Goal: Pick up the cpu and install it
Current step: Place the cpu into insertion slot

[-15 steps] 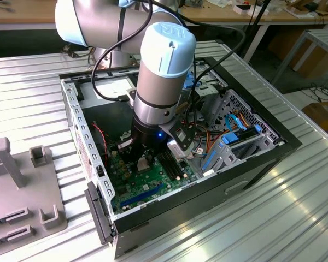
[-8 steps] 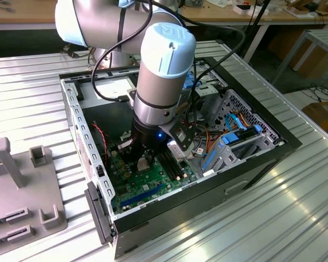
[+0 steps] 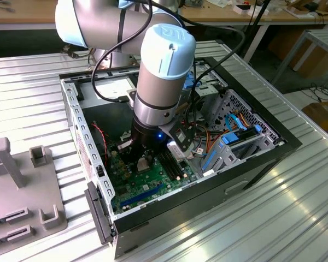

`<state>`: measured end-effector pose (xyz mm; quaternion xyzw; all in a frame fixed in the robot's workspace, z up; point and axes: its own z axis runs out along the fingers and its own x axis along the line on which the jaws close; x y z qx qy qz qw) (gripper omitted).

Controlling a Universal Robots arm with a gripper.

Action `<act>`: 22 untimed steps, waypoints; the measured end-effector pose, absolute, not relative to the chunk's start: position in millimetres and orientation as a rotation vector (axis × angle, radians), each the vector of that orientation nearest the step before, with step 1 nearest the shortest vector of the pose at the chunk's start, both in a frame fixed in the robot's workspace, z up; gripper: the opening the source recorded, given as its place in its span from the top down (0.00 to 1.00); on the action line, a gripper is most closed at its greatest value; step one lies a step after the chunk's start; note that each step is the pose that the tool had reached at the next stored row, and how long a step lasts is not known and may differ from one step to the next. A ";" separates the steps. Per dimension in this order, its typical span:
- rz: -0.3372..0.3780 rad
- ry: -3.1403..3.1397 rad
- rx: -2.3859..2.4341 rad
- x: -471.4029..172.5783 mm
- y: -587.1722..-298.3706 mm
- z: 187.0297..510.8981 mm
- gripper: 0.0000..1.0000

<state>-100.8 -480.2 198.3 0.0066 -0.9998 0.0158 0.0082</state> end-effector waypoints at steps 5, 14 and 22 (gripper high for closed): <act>0.049 -3.125 0.021 -100.7 -480.2 200.0 0.53; 0.047 -3.125 0.021 -100.8 -481.2 200.1 0.53; 0.039 -3.125 0.021 -100.8 -481.3 199.2 0.53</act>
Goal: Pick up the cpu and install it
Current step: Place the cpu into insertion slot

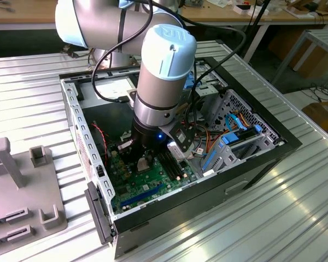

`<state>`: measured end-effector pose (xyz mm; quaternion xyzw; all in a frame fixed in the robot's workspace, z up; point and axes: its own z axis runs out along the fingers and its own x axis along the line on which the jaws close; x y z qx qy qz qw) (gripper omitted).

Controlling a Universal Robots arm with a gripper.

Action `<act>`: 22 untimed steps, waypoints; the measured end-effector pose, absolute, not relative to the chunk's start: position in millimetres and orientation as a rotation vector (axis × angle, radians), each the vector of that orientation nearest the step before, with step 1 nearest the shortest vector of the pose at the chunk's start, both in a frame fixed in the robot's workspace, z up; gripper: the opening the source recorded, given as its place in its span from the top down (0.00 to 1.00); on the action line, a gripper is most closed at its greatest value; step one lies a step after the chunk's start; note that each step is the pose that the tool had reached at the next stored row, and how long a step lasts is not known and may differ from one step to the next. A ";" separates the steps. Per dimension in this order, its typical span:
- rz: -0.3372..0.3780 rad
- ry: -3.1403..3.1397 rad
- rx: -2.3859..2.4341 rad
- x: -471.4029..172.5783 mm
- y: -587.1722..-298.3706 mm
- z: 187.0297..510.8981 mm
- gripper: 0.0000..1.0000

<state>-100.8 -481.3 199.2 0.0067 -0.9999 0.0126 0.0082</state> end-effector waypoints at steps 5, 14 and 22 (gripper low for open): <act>0.039 -3.125 0.021 -100.8 -481.4 201.4 0.53; 0.039 -3.125 0.021 -101.1 -483.8 201.3 0.53; 0.039 -3.125 0.021 -101.0 -482.2 197.5 0.53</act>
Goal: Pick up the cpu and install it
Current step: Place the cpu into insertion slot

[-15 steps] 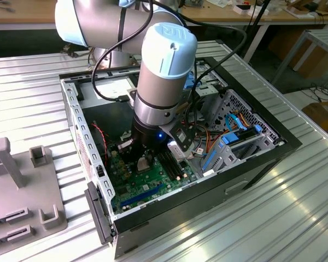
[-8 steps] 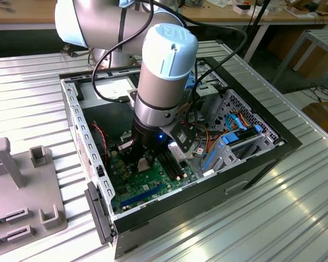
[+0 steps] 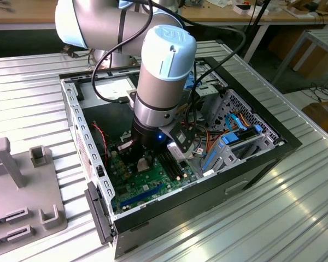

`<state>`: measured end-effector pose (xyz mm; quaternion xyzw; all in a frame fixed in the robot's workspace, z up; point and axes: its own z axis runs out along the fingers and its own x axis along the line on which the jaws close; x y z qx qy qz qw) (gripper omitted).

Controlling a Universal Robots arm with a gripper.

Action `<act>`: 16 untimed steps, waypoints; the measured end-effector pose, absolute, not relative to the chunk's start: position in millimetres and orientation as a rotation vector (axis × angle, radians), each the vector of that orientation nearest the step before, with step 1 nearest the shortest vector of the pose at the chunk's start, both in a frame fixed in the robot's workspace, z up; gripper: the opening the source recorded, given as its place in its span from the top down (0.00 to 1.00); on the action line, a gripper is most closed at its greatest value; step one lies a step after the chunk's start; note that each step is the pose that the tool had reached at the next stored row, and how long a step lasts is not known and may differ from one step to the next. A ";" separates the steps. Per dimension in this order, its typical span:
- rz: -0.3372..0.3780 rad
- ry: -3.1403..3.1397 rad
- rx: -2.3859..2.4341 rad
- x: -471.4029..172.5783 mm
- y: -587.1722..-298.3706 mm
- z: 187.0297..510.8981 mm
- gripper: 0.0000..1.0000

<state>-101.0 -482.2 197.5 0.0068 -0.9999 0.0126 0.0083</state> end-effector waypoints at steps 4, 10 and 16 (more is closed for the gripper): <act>0.039 -3.125 0.021 -101.1 -481.6 197.4 0.53; 0.038 -3.125 0.021 -101.1 -481.7 197.2 0.53; 0.038 -3.125 0.021 -101.1 -482.0 196.9 0.53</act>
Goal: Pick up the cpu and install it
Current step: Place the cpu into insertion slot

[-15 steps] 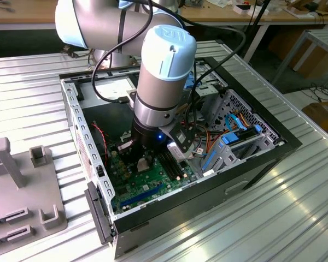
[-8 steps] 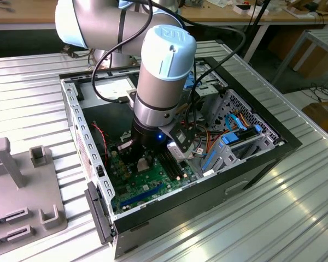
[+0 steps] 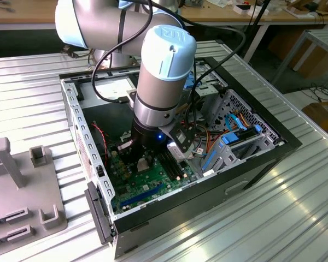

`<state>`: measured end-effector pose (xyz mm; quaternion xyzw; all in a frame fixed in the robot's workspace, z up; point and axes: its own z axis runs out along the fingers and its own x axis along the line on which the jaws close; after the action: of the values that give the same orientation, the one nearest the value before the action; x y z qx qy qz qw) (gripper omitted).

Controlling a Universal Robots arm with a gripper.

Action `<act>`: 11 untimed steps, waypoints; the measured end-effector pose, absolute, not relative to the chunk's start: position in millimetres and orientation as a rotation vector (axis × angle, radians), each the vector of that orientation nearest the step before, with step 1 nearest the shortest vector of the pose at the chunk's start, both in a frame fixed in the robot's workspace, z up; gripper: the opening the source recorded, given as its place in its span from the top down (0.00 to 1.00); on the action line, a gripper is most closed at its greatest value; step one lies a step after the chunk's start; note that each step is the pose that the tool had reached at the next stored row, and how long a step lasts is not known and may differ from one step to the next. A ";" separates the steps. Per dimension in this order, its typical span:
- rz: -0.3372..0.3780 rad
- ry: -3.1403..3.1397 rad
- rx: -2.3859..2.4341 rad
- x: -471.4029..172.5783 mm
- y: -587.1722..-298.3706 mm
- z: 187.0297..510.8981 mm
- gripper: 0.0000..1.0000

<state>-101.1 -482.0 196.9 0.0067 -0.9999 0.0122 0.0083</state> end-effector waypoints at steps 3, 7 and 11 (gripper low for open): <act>0.038 -3.125 0.021 -101.1 -482.0 196.8 0.53; 0.038 -3.125 0.021 -101.1 -482.0 196.6 0.53; 0.038 -3.125 0.021 -101.1 -482.0 196.6 0.46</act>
<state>-101.1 -482.0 196.6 0.0067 -0.9999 0.0120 0.0081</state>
